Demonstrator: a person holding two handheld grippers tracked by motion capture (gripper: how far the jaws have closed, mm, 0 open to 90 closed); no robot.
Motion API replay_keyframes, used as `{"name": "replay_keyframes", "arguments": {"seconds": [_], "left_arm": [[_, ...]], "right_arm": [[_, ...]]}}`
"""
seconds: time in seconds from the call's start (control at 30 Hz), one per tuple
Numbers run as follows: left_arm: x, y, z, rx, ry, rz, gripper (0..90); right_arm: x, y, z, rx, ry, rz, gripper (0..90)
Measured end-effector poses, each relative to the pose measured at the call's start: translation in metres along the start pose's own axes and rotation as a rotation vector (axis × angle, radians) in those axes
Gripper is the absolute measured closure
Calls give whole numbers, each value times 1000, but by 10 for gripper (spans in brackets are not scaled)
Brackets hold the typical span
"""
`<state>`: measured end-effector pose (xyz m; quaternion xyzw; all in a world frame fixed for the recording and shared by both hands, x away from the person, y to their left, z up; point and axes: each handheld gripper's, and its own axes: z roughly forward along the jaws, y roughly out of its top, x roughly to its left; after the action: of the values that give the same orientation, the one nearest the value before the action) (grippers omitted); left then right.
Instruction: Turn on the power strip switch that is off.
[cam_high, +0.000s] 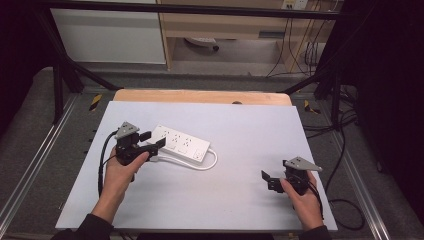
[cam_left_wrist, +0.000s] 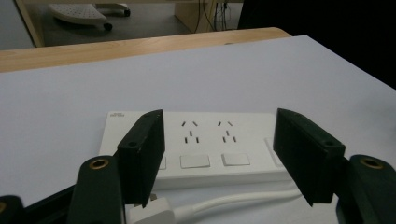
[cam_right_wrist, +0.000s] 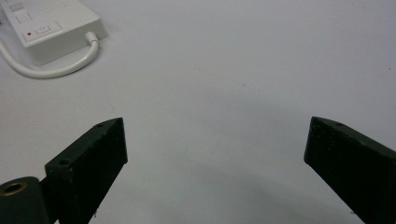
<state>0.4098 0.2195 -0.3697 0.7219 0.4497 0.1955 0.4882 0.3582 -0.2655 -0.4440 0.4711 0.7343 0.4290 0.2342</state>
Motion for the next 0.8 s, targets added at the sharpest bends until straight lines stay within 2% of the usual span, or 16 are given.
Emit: {"name": "replay_keyframes", "arguments": {"seconds": [0.17, 0.33, 0.6, 0.8], "left_arm": [[1, -1, 5, 13, 50, 2, 435], [2, -1, 9, 16, 68, 5, 557], [3, -2, 12, 19, 45, -2, 737], [7, -3, 16, 38, 34, -9, 819]], "right_arm": [[-1, 0, 0, 3, -4, 8, 62], [-2, 0, 1, 2, -8, 5, 60], [-2, 0, 0, 1, -8, 5, 59], [-2, 0, 0, 1, -7, 8, 59]]}}
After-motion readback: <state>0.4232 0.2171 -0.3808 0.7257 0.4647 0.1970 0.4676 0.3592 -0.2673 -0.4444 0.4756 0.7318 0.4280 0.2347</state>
